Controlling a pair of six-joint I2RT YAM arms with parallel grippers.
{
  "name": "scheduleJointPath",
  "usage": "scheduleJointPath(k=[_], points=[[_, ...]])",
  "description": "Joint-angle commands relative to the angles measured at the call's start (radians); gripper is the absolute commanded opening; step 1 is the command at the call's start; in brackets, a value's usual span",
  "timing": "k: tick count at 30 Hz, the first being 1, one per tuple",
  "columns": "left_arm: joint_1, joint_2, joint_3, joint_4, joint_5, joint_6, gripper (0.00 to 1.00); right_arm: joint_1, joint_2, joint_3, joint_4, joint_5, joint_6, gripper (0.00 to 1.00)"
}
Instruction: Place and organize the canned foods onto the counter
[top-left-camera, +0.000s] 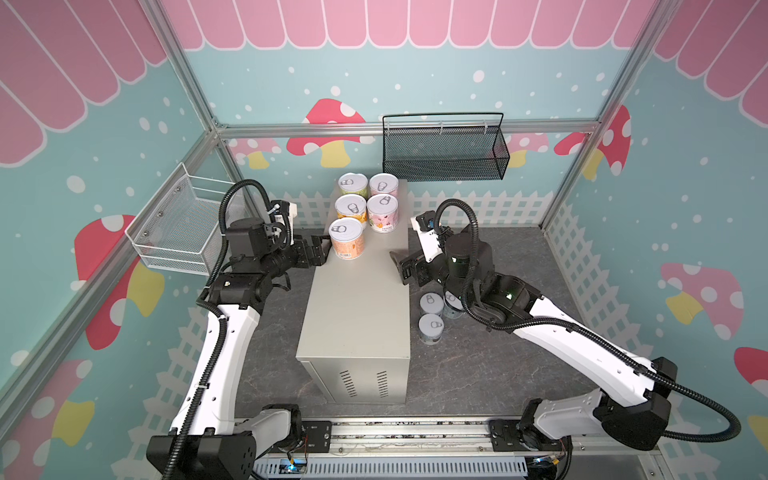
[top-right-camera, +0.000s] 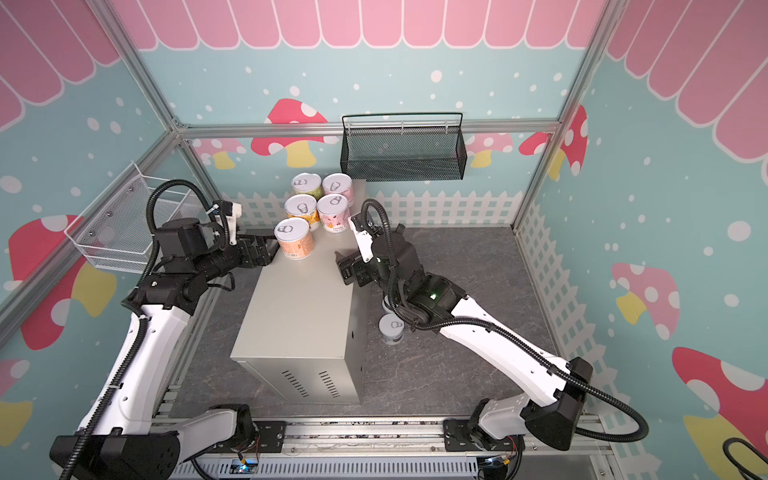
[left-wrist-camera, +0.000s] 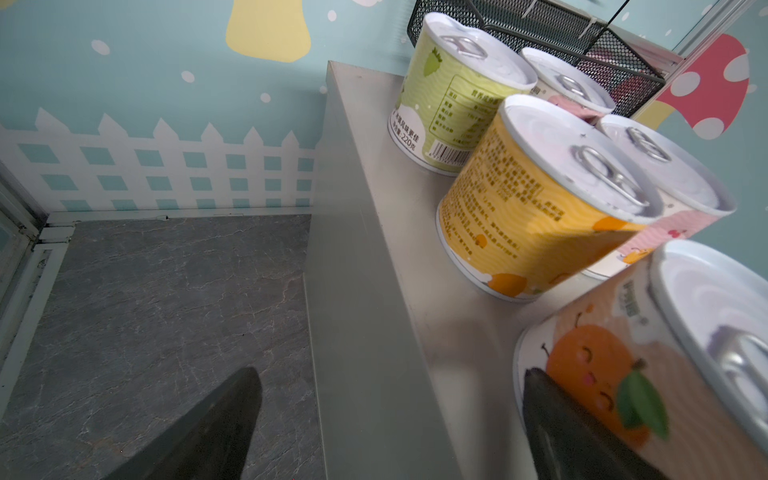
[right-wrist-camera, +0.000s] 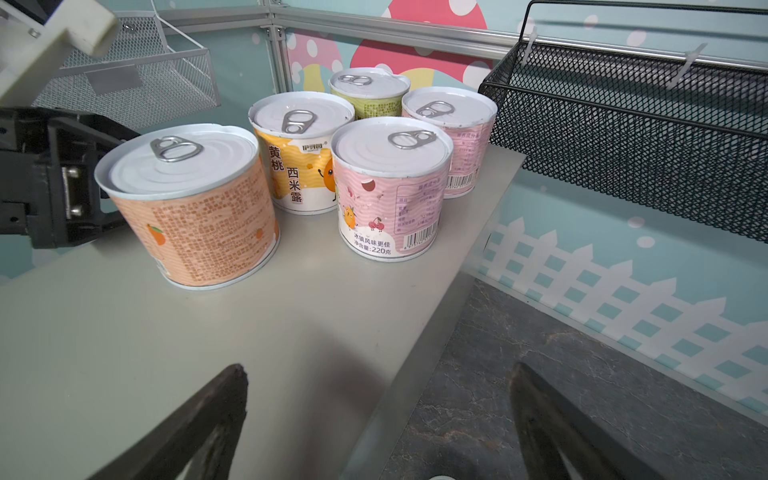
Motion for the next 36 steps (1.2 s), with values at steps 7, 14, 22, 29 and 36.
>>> scheduleJointPath(k=[7, 14, 22, 29, 36], points=[[-0.012, 0.009, -0.007, -0.007, -0.002, 0.008, 0.99, -0.005, -0.034, -0.026, 0.021, 0.009, 0.006, 0.99], [-0.012, -0.002, 0.000, -0.013, -0.037, 0.010, 0.99, -0.006, -0.045, -0.038, 0.020, 0.021, 0.009, 0.99], [-0.013, -0.053, 0.014, -0.061, -0.114, 0.022, 1.00, -0.012, -0.091, -0.062, -0.006, 0.069, 0.032, 0.99], [-0.013, -0.139, -0.039, -0.080, -0.184, 0.007, 1.00, -0.016, -0.075, -0.058, -0.070, 0.122, 0.075, 0.99], [-0.010, -0.188, -0.062, -0.101, -0.245, 0.015, 1.00, -0.053, -0.046, -0.018, -0.129, 0.214, 0.120, 0.99]])
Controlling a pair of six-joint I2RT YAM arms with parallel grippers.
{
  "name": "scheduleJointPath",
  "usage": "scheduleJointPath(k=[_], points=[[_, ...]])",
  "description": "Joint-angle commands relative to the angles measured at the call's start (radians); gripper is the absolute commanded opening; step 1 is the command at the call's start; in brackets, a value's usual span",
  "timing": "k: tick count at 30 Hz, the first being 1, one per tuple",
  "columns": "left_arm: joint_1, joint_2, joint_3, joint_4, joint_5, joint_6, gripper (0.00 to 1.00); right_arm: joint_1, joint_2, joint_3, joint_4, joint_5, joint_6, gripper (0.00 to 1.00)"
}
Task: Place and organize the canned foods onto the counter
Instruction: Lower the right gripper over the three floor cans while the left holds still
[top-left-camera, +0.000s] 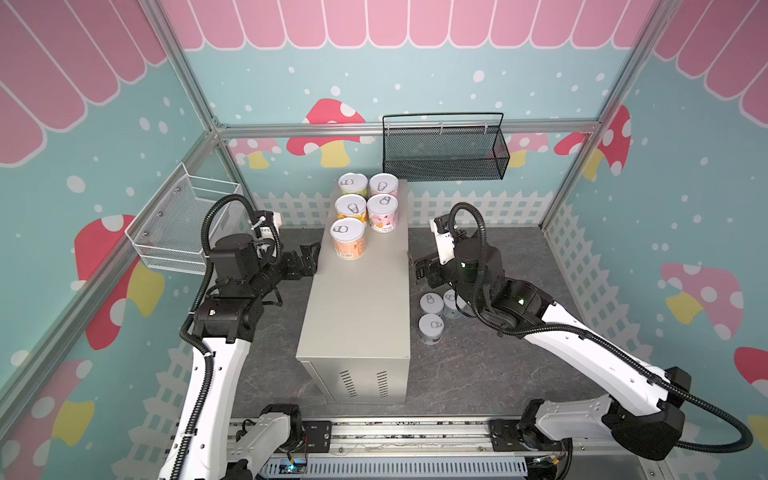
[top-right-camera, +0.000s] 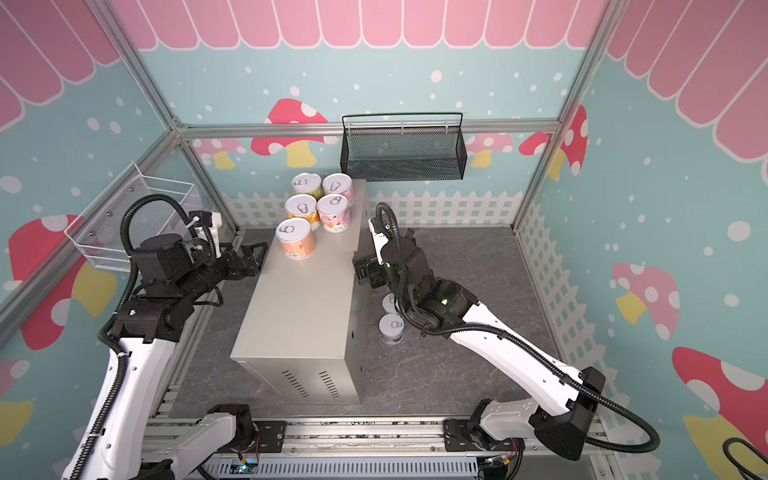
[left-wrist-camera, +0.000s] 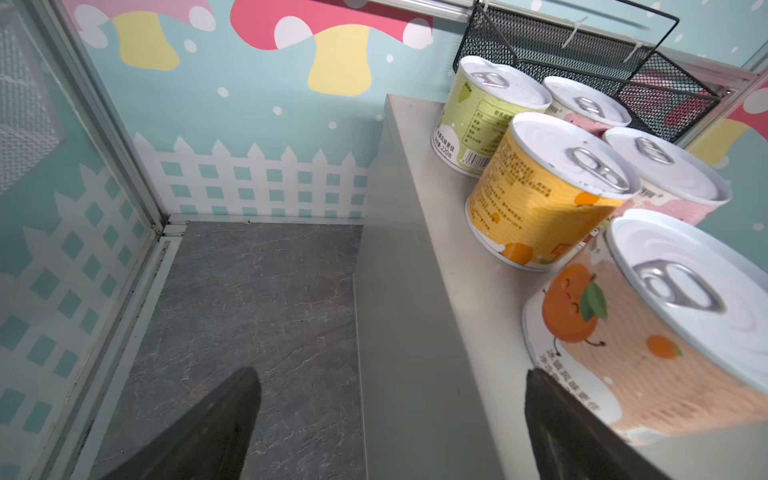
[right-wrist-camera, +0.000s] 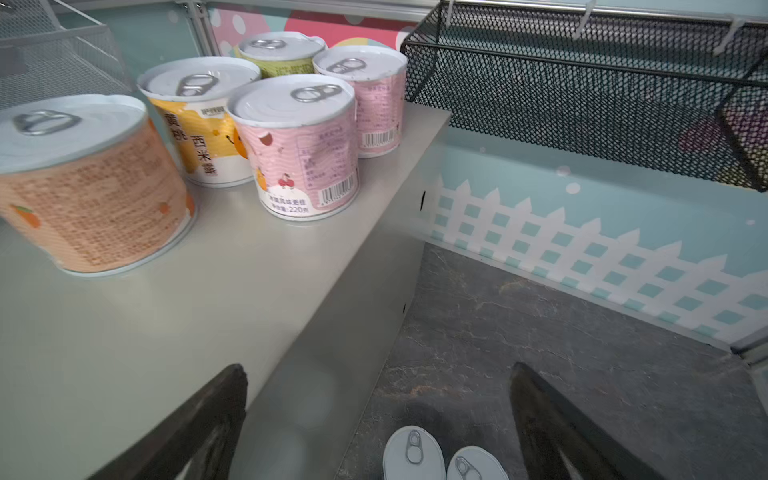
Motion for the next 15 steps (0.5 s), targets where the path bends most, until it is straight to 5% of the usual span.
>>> scheduleJointPath(k=[1, 15], points=[[-0.002, -0.011, -0.010, -0.041, -0.049, 0.010, 1.00, -0.035, 0.018, 0.037, -0.047, 0.080, 0.045, 0.99], [0.016, -0.022, -0.032, -0.028, -0.145, -0.066, 1.00, -0.305, 0.051, -0.005, 0.030, 0.104, 0.009, 0.99]])
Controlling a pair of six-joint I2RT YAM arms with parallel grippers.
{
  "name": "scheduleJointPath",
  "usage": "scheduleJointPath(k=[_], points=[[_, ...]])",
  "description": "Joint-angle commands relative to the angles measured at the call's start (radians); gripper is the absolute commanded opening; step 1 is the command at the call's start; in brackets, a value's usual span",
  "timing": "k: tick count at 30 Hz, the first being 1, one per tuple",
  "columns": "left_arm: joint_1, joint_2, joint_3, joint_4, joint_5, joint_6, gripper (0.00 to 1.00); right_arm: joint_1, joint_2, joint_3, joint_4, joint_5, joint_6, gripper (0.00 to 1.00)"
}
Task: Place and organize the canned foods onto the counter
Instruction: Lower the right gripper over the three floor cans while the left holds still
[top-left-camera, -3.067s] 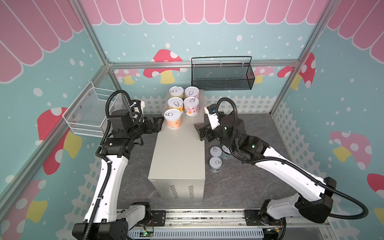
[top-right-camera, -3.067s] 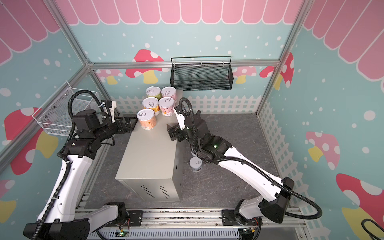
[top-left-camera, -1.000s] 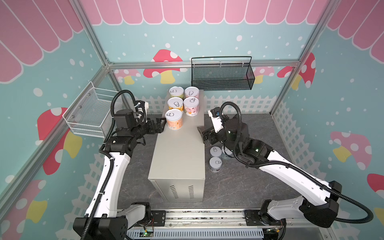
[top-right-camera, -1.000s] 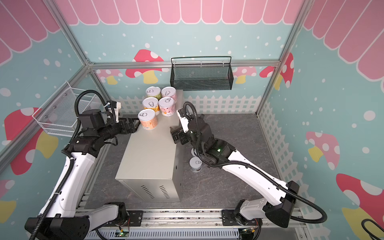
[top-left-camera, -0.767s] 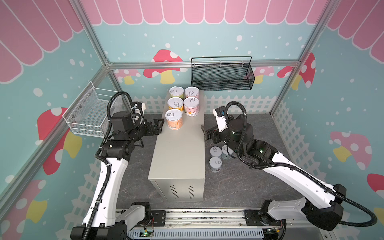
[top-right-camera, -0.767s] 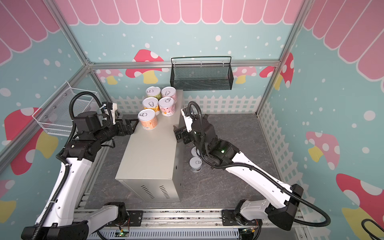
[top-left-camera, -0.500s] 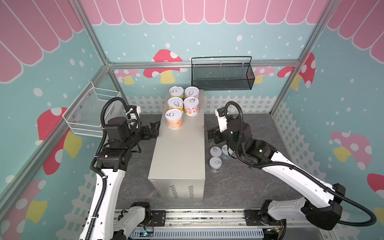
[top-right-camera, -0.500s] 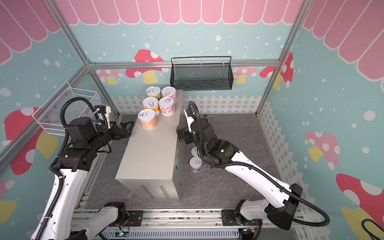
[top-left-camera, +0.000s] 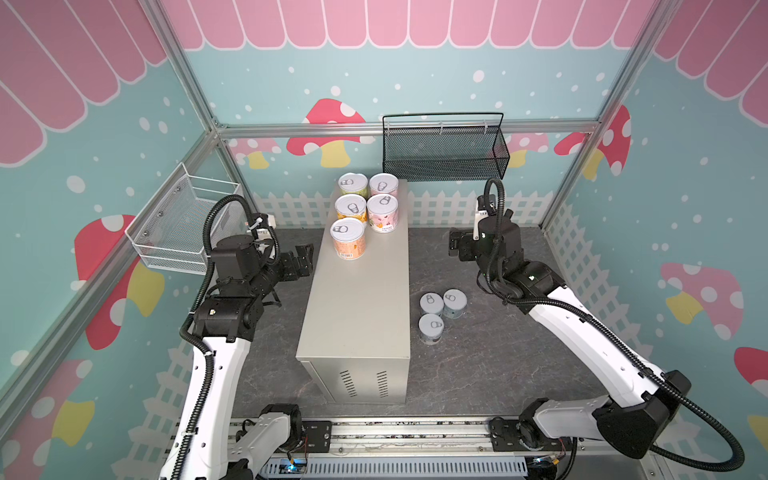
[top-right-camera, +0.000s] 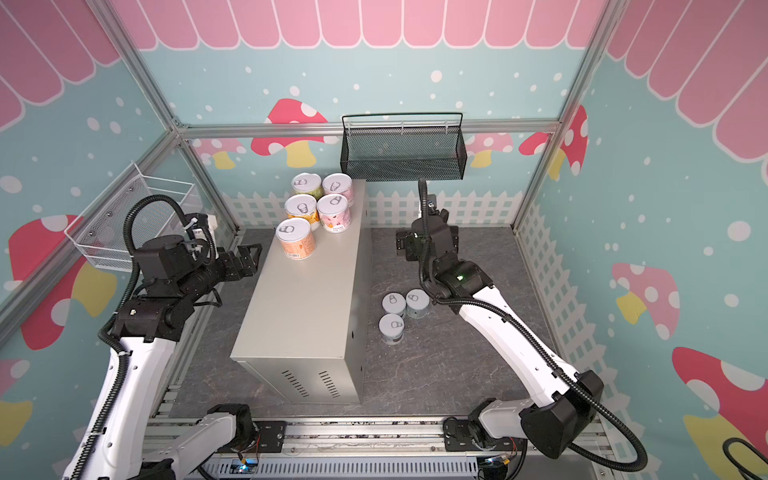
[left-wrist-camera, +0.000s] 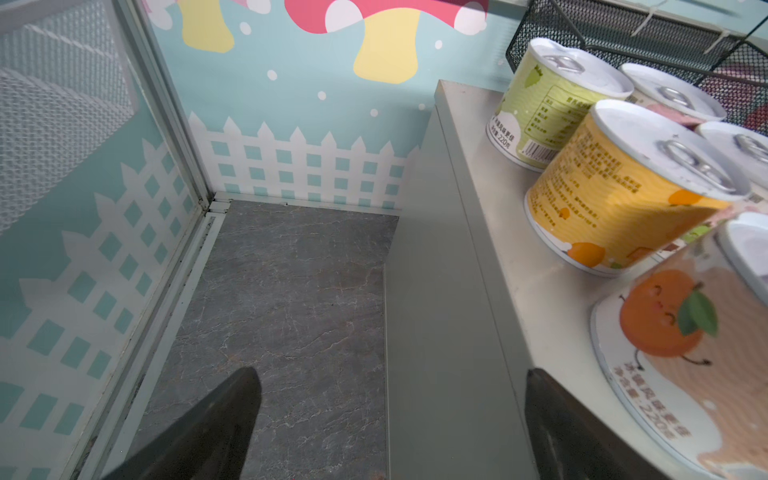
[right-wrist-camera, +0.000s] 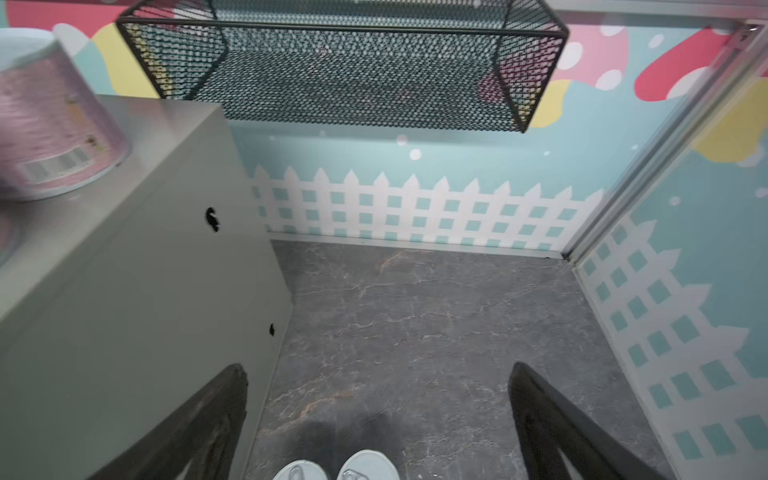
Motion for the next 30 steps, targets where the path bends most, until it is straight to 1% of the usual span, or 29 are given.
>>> scheduleJointPath(k=[1, 3, 5, 7, 11, 14, 16, 19, 20, 25, 30], points=[[0.007, -0.026, -0.016, -0.012, -0.043, -0.038, 1.00, -0.019, 0.015, -0.026, 0.041, 0.011, -0.008, 0.99], [0.006, -0.032, -0.001, -0.038, -0.035, -0.034, 1.00, -0.023, 0.016, -0.016, 0.026, -0.021, 0.017, 0.99], [0.007, -0.039, 0.012, -0.047, 0.003, -0.031, 1.00, -0.023, 0.015, 0.010, -0.014, -0.033, 0.039, 0.99], [0.007, -0.049, 0.015, -0.042, 0.031, -0.028, 1.00, -0.023, -0.002, -0.011, -0.015, -0.046, 0.051, 0.99], [0.005, -0.070, 0.010, -0.050, 0.057, -0.014, 1.00, -0.024, -0.033, -0.121, 0.010, -0.056, 0.050, 0.99], [-0.037, -0.087, 0.017, -0.064, 0.041, -0.020, 1.00, -0.023, -0.069, -0.212, 0.034, -0.097, 0.058, 0.99], [-0.059, -0.094, 0.028, -0.070, 0.029, -0.050, 1.00, -0.024, -0.110, -0.275, 0.033, -0.093, 0.099, 0.99], [-0.059, -0.097, 0.060, -0.096, 0.051, -0.085, 1.00, -0.023, -0.193, -0.384, 0.042, -0.108, 0.160, 0.98], [-0.059, -0.099, 0.067, -0.106, 0.058, -0.088, 1.00, -0.022, -0.217, -0.418, 0.053, -0.130, 0.163, 0.98], [-0.059, -0.089, 0.083, -0.133, 0.001, -0.098, 1.00, -0.023, -0.236, -0.487, 0.007, -0.183, 0.157, 0.98], [-0.059, -0.053, 0.113, -0.154, 0.034, -0.099, 1.00, -0.024, -0.262, -0.573, -0.032, -0.160, 0.171, 0.99]])
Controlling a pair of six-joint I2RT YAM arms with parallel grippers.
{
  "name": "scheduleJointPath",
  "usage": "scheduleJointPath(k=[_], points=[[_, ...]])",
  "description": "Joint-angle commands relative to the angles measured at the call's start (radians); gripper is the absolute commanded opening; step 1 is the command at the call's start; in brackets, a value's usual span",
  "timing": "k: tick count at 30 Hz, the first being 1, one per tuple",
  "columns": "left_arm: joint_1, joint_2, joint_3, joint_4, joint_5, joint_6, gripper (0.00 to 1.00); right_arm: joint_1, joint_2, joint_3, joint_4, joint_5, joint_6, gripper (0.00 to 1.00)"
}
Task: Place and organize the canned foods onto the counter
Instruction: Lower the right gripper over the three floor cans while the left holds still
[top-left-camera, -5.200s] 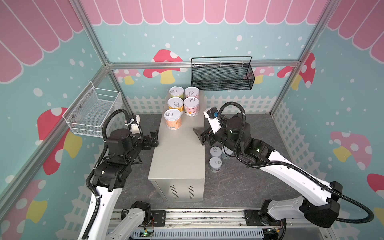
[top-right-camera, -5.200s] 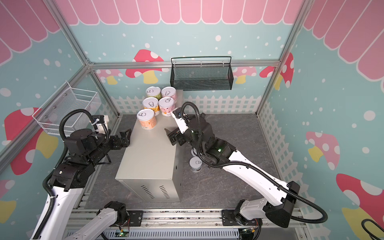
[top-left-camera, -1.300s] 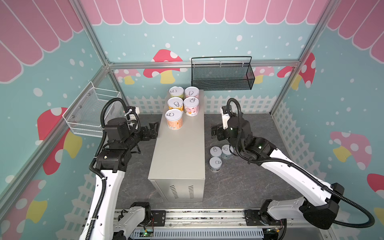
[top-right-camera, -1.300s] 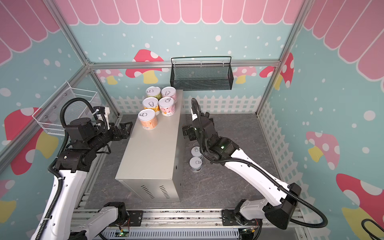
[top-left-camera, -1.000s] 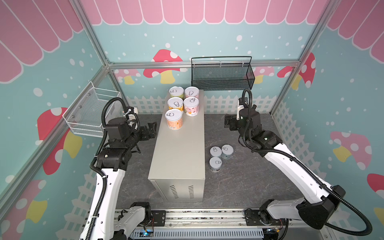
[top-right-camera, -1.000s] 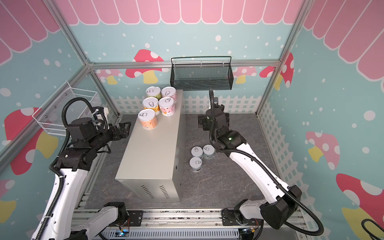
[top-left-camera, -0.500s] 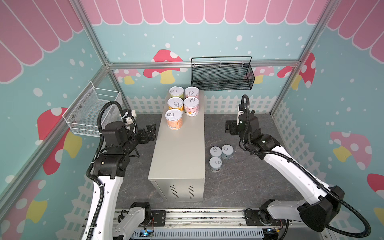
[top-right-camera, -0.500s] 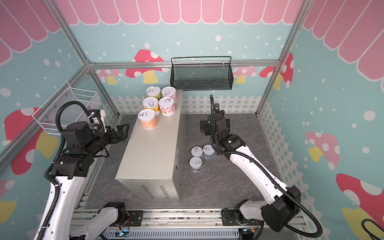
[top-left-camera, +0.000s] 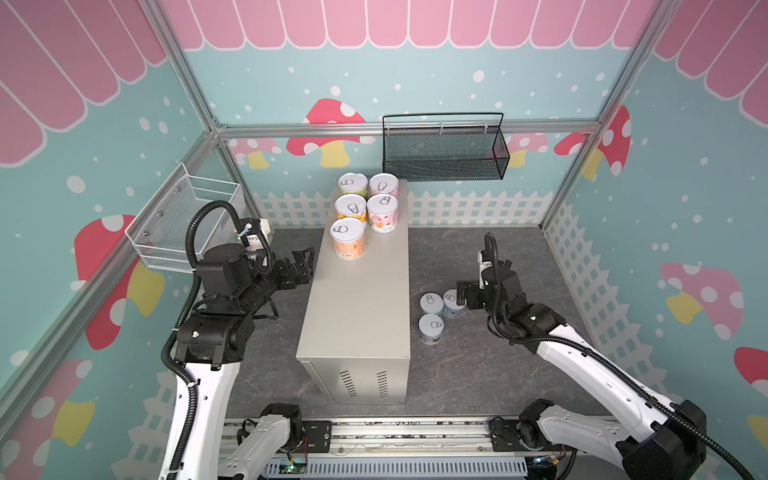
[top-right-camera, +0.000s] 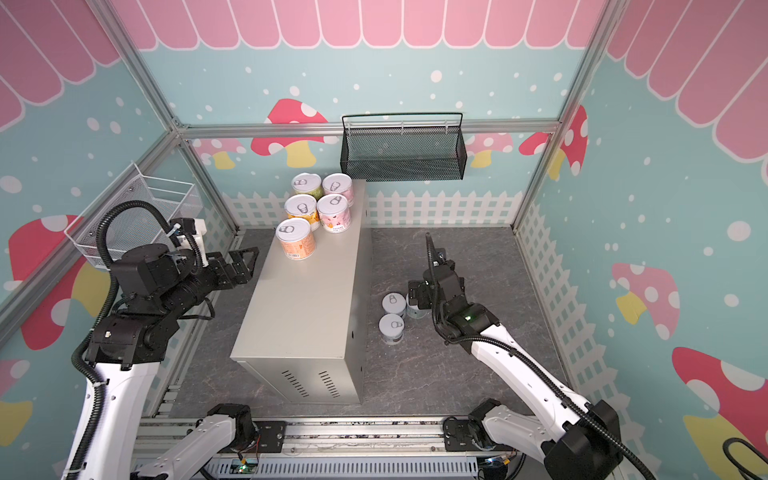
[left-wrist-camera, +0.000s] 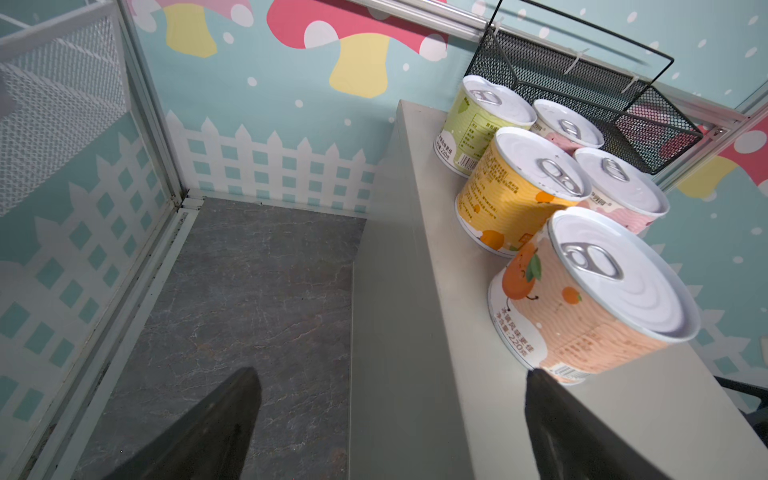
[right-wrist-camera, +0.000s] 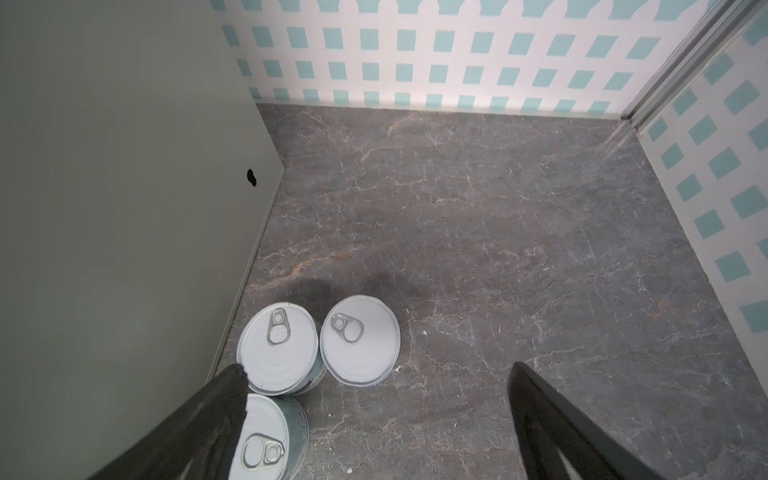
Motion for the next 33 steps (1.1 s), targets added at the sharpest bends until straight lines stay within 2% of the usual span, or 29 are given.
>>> scheduleJointPath(k=[1, 8, 14, 19, 22, 27, 33], points=[[-0.002, 0.019, 0.032, -0.038, 0.018, -0.011, 1.00, -0.003, -0.037, -0.064, -0.052, -0.006, 0.035, 0.99], [-0.003, 0.000, 0.043, -0.031, 0.047, 0.021, 1.00, -0.004, -0.079, -0.183, -0.024, -0.069, 0.047, 0.99], [-0.014, -0.019, 0.033, -0.019, 0.069, 0.018, 1.00, -0.008, 0.004, -0.282, 0.113, -0.118, 0.056, 0.99], [-0.026, -0.033, 0.017, -0.020, 0.112, 0.028, 1.00, -0.021, 0.124, -0.280, 0.187, -0.174, 0.020, 0.99], [-0.067, -0.049, -0.003, -0.020, 0.140, 0.054, 1.00, -0.050, 0.175, -0.288, 0.237, -0.211, -0.007, 0.99], [-0.133, -0.079, -0.008, -0.020, 0.118, 0.094, 1.00, -0.101, 0.244, -0.271, 0.316, -0.265, -0.059, 0.99], [-0.138, -0.078, -0.007, -0.020, 0.159, 0.089, 1.00, -0.135, 0.323, -0.232, 0.384, -0.313, -0.114, 0.99]])
